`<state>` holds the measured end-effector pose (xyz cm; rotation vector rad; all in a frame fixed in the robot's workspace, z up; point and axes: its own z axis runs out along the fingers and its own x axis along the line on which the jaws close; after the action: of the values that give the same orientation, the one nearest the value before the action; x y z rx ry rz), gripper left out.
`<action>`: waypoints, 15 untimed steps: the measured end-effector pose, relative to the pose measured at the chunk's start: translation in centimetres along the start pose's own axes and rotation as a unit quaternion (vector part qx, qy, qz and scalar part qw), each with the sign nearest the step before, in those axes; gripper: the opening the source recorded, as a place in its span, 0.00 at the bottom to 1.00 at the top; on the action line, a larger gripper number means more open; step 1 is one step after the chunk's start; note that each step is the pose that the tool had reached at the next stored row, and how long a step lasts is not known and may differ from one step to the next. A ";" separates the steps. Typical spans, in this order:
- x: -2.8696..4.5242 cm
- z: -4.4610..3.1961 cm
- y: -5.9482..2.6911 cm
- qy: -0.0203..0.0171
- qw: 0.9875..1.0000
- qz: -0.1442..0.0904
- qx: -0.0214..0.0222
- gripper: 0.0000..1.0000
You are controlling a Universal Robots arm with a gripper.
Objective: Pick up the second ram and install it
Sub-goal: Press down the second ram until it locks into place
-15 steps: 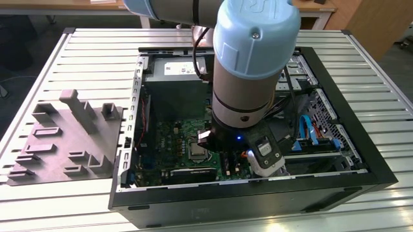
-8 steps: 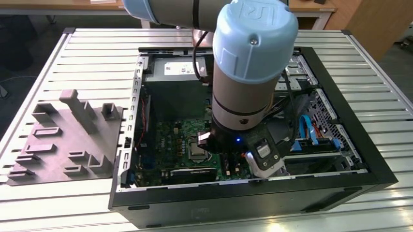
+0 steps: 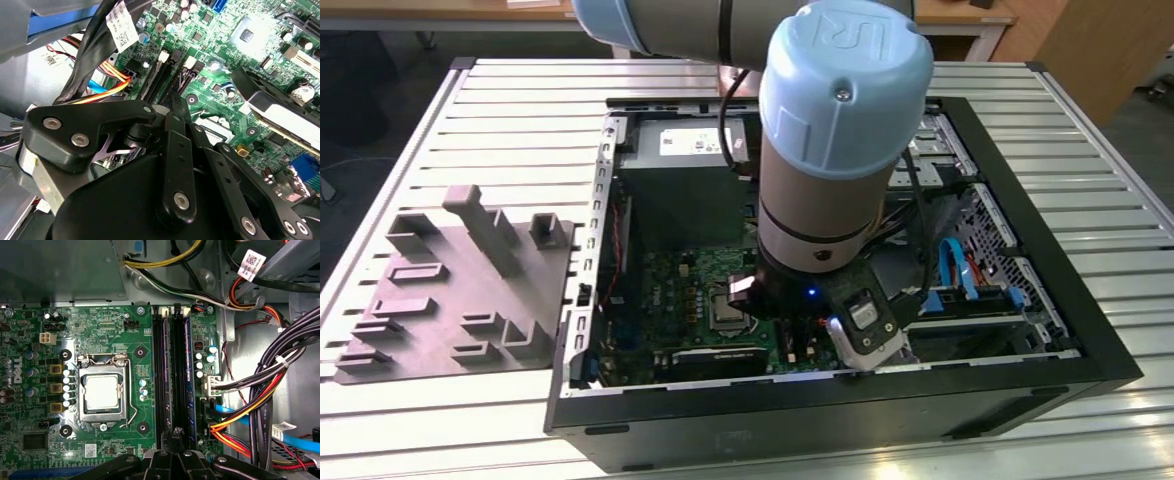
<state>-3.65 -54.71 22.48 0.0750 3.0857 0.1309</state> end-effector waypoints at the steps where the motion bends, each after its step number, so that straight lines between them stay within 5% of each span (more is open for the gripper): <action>1: 0.00 0.07 0.00 0.000 1.000 0.000 0.000 0.10; 15: 0.04 0.71 -0.02 0.000 1.000 0.000 0.000 0.10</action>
<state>-3.65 -54.66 21.77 0.0750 3.0857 0.1299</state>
